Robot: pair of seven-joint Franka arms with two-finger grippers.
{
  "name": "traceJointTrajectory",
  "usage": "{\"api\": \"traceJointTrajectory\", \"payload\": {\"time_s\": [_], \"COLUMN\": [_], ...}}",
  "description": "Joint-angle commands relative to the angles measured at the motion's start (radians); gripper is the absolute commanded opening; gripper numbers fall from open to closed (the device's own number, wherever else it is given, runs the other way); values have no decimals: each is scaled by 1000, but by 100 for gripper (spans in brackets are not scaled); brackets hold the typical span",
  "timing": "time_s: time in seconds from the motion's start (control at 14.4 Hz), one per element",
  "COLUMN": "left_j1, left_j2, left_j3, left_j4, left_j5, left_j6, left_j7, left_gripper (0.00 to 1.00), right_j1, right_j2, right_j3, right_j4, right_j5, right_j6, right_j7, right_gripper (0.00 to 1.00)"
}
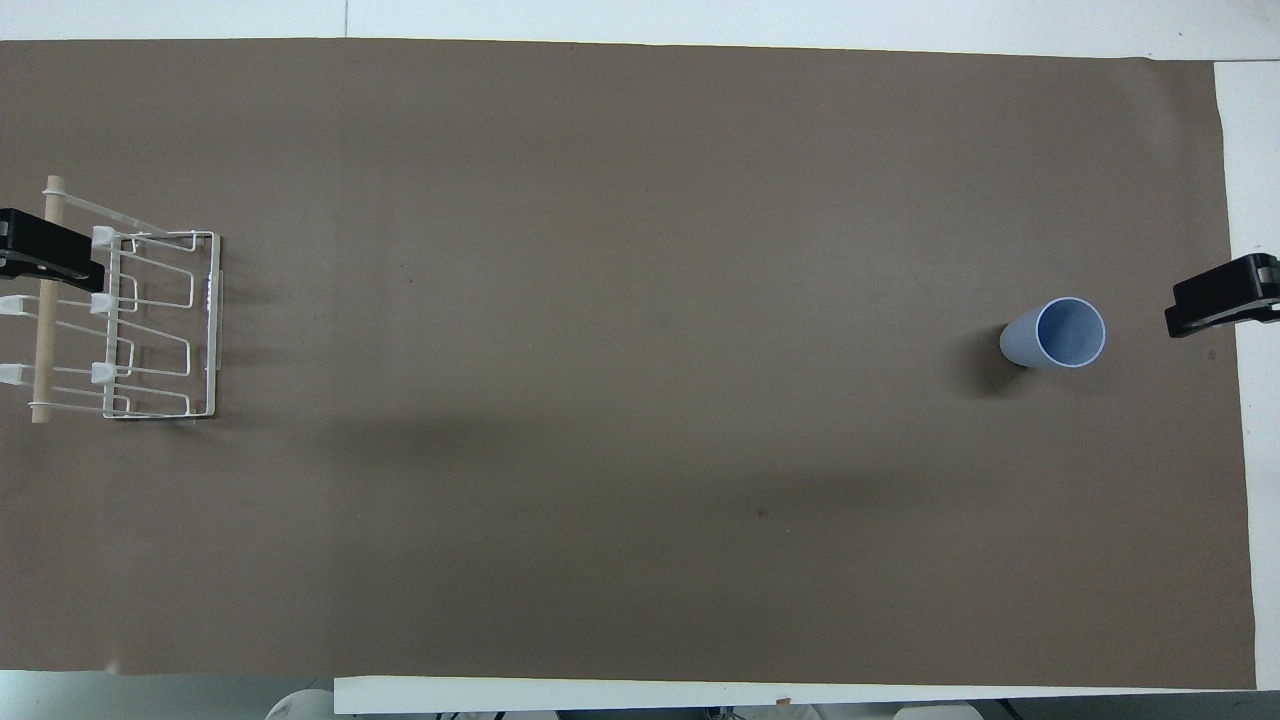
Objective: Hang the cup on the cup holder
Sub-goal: 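Move the right gripper toward the light blue cup, then close the right gripper on the rim of the blue cup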
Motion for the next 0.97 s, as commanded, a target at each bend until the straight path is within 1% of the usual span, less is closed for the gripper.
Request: {"api": "traceJointTrajectory", "payload": {"time_s": [0.0, 0.07, 0.14, 0.21, 0.28, 0.42, 0.7, 0.77, 0.9], "left_j1": [8, 5, 6, 11, 14, 14, 15, 15, 15], "left_j2": [-5, -5, -6, -6, -6, -6, -8, -16, -19], "left_j3": [-4, -4, -4, -4, -4, -4, -1, -1, -1], "left_j4": [-7, -7, -7, -7, -7, -7, -8, -19, -25], "left_j5": [7, 7, 7, 7, 7, 7, 7, 7, 7], "left_j6": [-15, -18, -18, -18, -19, -21, -25, -33, -36], "left_j7": [-1, -1, -1, -1, -1, -1, -1, -1, -1], "left_gripper": [100, 100, 99, 100, 100, 100, 100, 99, 100], "right_j1": [-15, -31, -66, -86, -92, -121, -158, -161, -172], "right_j2": [-73, -87, -84, -75, -57, 6, 107, 127, 135], "right_j3": [2, -4, -4, -2, -4, -4, -2, -2, -2], "right_j4": [-162, -256, -328, -391, -431, -453, -456, -464, -496], "right_j5": [7, 7, 8, 7, 8, 7, 8, 8, 8], "right_j6": [150, 253, 332, 409, 485, 567, 650, 670, 710], "right_j7": [-93, -110, -111, -110, -110, -114, -136, -137, -154], "right_gripper": [99, 99, 99, 99, 99, 99, 99, 99, 99]}}
